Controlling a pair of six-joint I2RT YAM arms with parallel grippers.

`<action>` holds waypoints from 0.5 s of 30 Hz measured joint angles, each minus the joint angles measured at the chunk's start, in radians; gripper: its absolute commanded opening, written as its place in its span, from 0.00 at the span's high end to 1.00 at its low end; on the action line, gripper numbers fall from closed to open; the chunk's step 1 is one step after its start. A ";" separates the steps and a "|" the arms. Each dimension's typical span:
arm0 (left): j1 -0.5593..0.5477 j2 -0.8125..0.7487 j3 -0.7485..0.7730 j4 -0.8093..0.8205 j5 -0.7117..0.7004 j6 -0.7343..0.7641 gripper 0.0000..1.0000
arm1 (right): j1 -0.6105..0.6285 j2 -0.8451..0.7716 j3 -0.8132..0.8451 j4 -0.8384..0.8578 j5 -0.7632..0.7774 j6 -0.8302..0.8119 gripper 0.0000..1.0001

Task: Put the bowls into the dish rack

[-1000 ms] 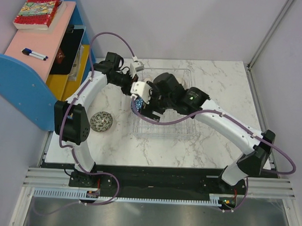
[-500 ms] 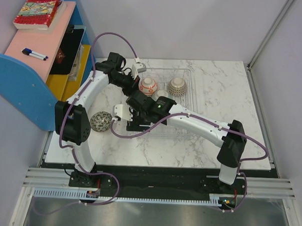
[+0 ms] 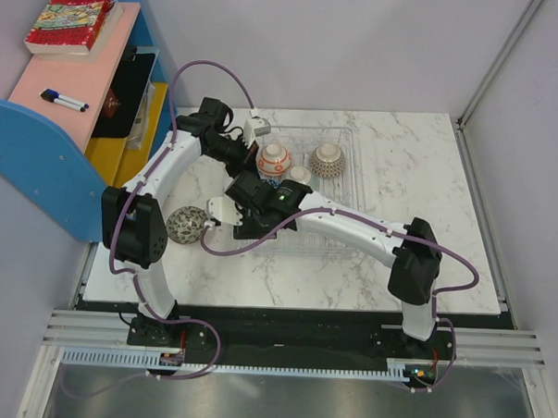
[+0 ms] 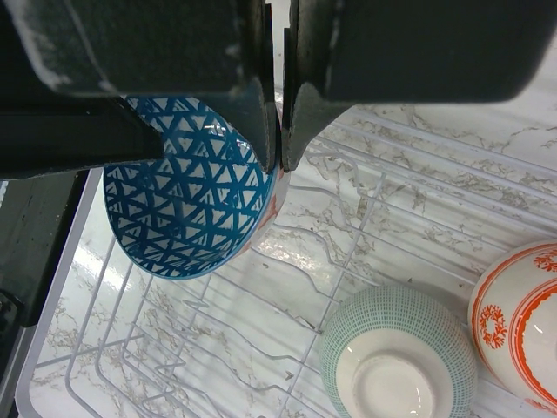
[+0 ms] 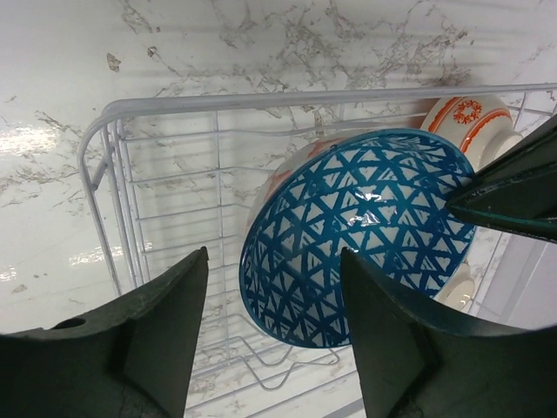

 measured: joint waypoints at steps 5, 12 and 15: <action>0.000 0.000 0.000 -0.001 0.000 0.003 0.98 | 0.000 0.018 0.006 -0.013 0.022 -0.009 0.49; 0.000 0.000 0.000 0.003 -0.005 0.010 0.98 | 0.000 0.047 0.041 -0.043 0.026 -0.011 0.73; 0.000 0.000 0.000 0.008 -0.013 0.016 0.98 | 0.003 0.056 0.048 -0.061 0.021 -0.013 0.90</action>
